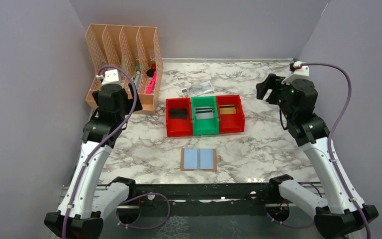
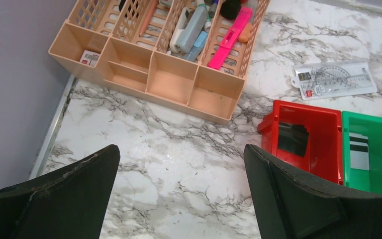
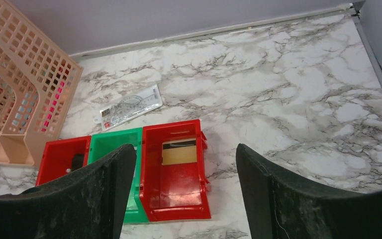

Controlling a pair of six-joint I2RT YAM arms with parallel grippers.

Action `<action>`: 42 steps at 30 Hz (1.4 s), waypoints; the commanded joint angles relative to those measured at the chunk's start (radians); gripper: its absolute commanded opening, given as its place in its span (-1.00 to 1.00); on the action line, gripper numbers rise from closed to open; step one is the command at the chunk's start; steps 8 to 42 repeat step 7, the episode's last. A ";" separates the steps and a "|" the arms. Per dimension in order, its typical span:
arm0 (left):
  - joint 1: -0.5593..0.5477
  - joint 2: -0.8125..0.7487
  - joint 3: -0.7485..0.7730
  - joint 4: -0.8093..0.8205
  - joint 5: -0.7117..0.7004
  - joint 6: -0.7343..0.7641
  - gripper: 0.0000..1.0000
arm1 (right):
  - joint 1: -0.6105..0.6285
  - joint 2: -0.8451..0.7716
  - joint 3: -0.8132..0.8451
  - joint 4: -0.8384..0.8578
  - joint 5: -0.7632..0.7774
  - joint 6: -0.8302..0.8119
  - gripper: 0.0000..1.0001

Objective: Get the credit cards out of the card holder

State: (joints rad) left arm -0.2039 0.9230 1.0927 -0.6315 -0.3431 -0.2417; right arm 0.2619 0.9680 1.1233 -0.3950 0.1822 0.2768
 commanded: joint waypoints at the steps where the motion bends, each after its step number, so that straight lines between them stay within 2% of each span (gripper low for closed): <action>1: 0.001 -0.010 0.061 -0.001 -0.037 0.025 0.98 | -0.003 -0.043 -0.023 0.021 -0.018 -0.049 0.58; 5: 0.001 -0.013 0.060 0.000 -0.029 0.021 0.98 | -0.003 -0.015 -0.002 -0.026 -0.042 -0.057 0.58; 42: 0.001 -0.012 0.057 0.000 -0.023 0.018 0.98 | -0.003 -0.009 -0.007 -0.025 -0.042 -0.055 0.59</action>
